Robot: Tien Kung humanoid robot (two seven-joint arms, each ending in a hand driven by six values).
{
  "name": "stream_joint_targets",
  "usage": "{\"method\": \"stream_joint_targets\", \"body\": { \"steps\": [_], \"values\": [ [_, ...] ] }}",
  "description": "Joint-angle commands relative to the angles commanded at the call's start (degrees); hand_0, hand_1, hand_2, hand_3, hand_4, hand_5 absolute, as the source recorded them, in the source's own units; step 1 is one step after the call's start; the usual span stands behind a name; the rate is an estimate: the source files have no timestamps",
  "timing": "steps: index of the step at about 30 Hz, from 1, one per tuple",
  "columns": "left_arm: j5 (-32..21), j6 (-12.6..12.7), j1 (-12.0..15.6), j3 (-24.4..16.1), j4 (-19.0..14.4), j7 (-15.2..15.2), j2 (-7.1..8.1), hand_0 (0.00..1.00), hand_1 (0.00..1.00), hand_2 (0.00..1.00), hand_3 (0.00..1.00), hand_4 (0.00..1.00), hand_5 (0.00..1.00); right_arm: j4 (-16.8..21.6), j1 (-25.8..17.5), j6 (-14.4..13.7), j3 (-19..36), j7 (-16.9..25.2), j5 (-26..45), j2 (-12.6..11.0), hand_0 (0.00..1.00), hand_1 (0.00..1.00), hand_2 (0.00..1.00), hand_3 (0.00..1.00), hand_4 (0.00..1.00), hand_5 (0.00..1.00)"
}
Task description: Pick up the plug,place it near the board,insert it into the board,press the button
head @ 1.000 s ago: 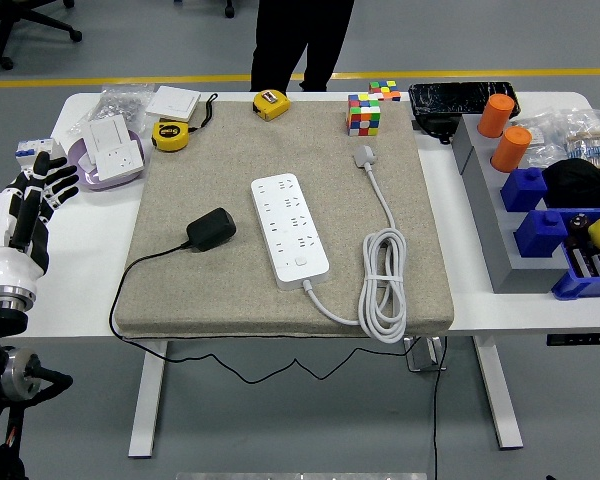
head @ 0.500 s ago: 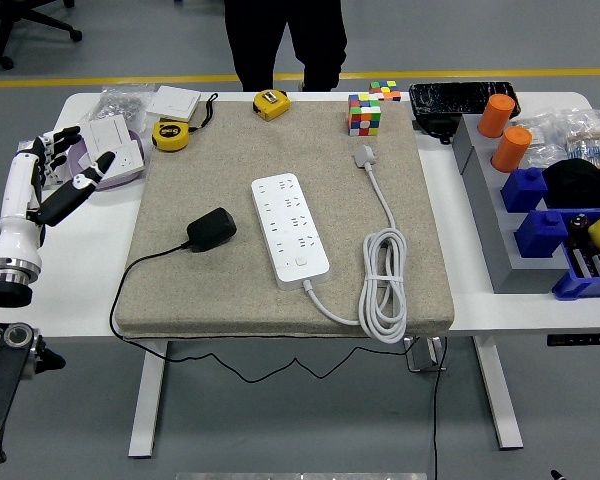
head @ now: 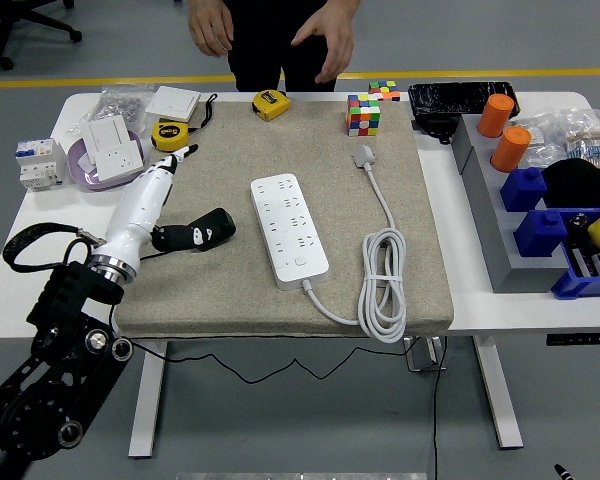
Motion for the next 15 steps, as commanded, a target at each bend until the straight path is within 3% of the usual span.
{"method": "stream_joint_targets", "body": {
  "steps": [1, 6, 7, 15],
  "values": [
    [-0.3, 0.2, -0.5, 0.7, 1.3, -0.2, -0.42, 0.783, 0.829, 0.805, 0.836, 0.998, 0.002, 0.0, 0.0, 0.0, 0.1, 0.0, -0.1, 0.0, 0.767, 0.774, 0.765, 0.804, 0.998, 0.912],
    [-1.3, 1.9, -3.0, 1.9, 8.6, -1.7, -2.73, 0.783, 0.829, 0.805, 0.836, 0.998, 0.002, 0.0, 0.0, -0.1, -0.1, 0.1, 0.3, 0.2, 0.767, 0.774, 0.765, 0.804, 0.998, 0.912],
    [-1.5, 2.2, -3.3, 1.9, 9.6, -2.0, -2.84, 0.796, 0.826, 0.78, 0.793, 0.998, 0.002, 0.0, -0.1, -0.1, -0.3, 0.2, 0.5, 0.2, 0.765, 0.773, 0.765, 0.803, 0.998, 0.913],
    [0.1, 4.6, -7.6, 0.3, 20.8, -3.8, -2.84, 0.802, 0.83, 0.78, 0.79, 0.998, 0.002, 0.0, -0.6, -0.3, 1.9, 0.2, -0.8, 0.0, 0.765, 0.771, 0.764, 0.804, 0.998, 0.913]
  ]
}}
